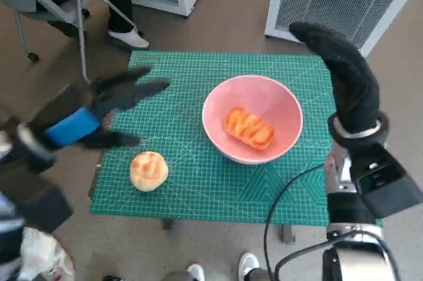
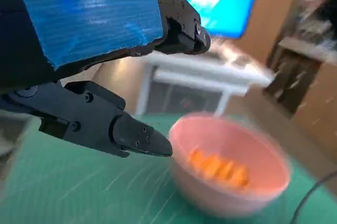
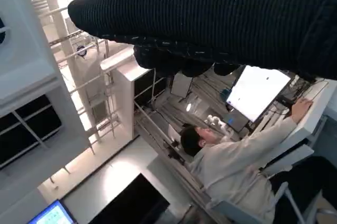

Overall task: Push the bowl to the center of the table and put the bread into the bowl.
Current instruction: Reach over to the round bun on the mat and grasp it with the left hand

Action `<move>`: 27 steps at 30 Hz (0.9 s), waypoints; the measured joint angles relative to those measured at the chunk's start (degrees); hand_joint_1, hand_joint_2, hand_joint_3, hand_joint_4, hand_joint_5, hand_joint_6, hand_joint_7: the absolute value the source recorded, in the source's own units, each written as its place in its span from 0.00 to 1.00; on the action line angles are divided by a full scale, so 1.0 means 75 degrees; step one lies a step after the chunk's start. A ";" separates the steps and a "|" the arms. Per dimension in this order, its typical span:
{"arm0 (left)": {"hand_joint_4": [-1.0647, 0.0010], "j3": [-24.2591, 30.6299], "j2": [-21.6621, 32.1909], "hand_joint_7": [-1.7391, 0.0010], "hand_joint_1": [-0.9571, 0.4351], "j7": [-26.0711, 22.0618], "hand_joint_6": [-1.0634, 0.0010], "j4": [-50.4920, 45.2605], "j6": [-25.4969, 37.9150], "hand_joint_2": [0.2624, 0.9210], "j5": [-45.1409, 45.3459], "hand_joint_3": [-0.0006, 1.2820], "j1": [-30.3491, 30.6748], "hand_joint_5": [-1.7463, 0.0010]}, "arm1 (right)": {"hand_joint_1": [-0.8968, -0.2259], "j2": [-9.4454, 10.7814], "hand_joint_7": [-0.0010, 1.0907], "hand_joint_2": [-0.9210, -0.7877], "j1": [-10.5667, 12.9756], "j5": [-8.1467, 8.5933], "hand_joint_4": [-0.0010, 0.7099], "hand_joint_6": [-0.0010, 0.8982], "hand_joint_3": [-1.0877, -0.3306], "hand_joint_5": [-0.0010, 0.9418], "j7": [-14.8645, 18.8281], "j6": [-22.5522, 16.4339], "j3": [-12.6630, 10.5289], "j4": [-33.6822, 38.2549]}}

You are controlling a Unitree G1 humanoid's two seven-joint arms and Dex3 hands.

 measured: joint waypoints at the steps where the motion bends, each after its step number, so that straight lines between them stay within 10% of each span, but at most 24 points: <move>1: 0.65 0.0035 0.0052 0.96 0.45 -0.0024 0.57 -0.0051 0.0030 0.93 0.0015 0.01 0.0154 0.99 | 0.45 0.0006 0.08 0.00 0.0000 0.0000 0.44 0.35 0.45 0.00 0.0000 -0.0001 0.0000 0.0003; 27: 0.66 -0.0892 0.0205 1.00 0.53 -0.0221 0.58 0.0780 0.0073 0.89 0.0796 0.01 0.1206 1.00 | 0.47 0.0061 0.08 0.00 -0.0177 0.0087 0.44 0.35 0.44 0.00 0.0207 -0.0194 0.0026 0.0397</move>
